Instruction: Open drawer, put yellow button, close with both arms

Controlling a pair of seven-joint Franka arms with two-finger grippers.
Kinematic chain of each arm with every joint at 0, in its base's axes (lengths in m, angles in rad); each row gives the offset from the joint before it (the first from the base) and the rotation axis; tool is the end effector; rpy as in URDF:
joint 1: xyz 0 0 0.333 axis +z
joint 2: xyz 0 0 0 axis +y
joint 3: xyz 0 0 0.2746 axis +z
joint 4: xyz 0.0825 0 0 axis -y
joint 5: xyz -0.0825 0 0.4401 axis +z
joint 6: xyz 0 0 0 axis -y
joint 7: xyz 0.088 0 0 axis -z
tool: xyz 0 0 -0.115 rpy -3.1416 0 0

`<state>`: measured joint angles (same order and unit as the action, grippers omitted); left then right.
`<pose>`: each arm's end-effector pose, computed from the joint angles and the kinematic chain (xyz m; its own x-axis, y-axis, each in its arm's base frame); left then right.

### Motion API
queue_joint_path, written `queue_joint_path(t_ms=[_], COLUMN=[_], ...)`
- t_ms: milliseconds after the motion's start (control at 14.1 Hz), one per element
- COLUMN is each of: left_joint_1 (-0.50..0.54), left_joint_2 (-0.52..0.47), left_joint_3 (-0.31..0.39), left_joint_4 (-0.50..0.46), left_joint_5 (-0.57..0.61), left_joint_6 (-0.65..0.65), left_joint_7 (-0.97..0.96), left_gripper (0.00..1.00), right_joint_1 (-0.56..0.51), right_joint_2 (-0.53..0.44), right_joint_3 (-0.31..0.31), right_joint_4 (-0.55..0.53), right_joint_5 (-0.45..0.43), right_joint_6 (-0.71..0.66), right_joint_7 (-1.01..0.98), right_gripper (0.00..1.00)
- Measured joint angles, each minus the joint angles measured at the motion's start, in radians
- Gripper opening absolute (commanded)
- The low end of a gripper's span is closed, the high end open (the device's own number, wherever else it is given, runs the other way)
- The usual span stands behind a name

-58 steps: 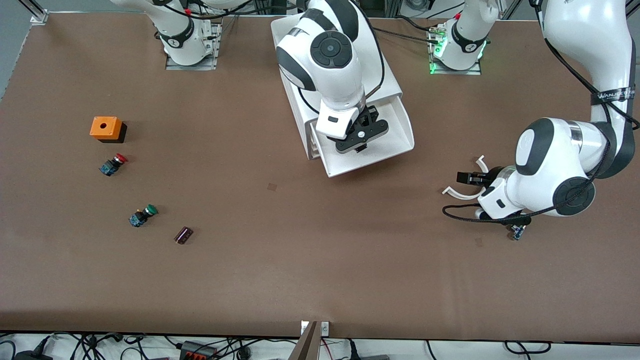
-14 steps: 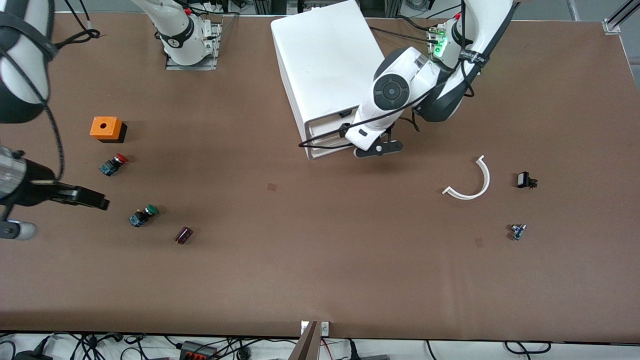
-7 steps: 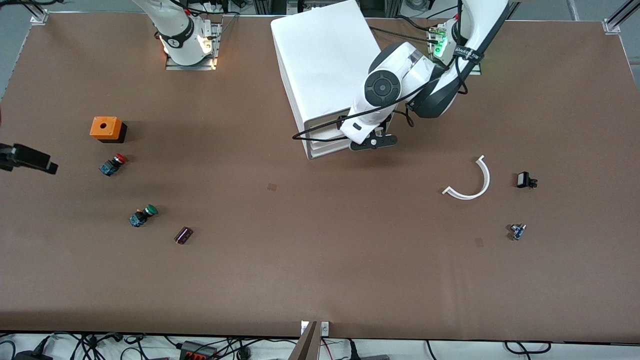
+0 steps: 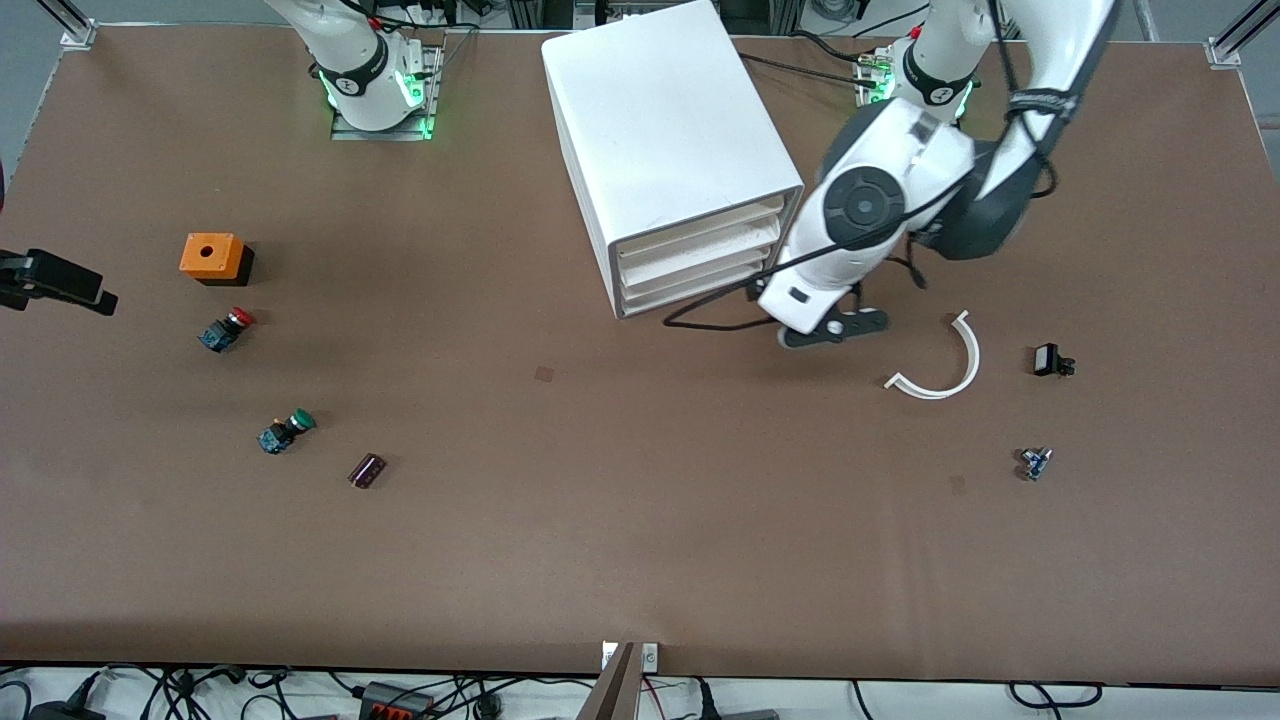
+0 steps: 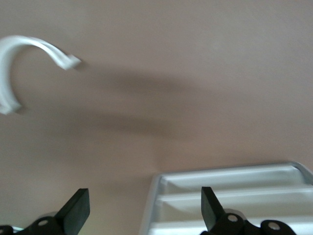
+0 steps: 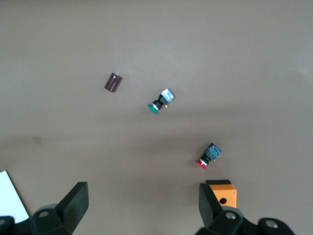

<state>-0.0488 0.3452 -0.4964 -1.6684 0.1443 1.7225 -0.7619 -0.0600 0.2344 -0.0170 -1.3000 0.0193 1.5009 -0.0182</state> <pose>0.5765 -0.3124 0.3381 0.9616 0.1915 -0.1967 0.1641 -0.9753 -0.1476 0.6632 -0.0476 0.5615 0.9978 -0.0570 -0.0332 -0.0576 -0.9982 -0.0159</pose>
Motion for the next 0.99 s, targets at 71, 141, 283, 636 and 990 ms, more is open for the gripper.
queue_joint_path(t_ms=[71, 141, 283, 636, 990], left_joint_1=[0.018, 0.037, 0.089, 0.212, 0.136], left_joint_2=[-0.002, -0.005, -0.014, -0.07, -0.226], left_joint_3=[0.0, 0.0, 0.001, 0.069, 0.359], left_joint_4=[0.04, 0.078, 0.143, 0.238, 0.141], left_joint_5=[0.049, 0.076, 0.093, -0.004, -0.124], left_joint_6=[-0.048, -0.085, -0.143, -0.212, -0.137], left_joint_7=[0.034, 0.082, 0.206, 0.583, 0.852], left_gripper=[1.0, 1.0, 1.0, 1.0, 1.0], right_joint_1=[0.003, 0.005, 0.007, 0.008, 0.008], right_joint_2=[-0.03, -0.067, -0.15, -0.254, -0.256], right_joint_3=[0.001, 0.002, 0.002, 0.003, 0.003], right_joint_4=[-0.047, -0.105, -0.225, -0.365, -0.374], right_joint_5=[-0.004, -0.005, -0.007, -0.01, -0.01], right_joint_6=[0.016, 0.042, 0.085, 0.116, 0.117], right_joint_7=[0.0, 0.0, 0.0, -0.001, -0.001], right_gripper=[1.0, 1.0, 1.0, 1.0, 1.0])
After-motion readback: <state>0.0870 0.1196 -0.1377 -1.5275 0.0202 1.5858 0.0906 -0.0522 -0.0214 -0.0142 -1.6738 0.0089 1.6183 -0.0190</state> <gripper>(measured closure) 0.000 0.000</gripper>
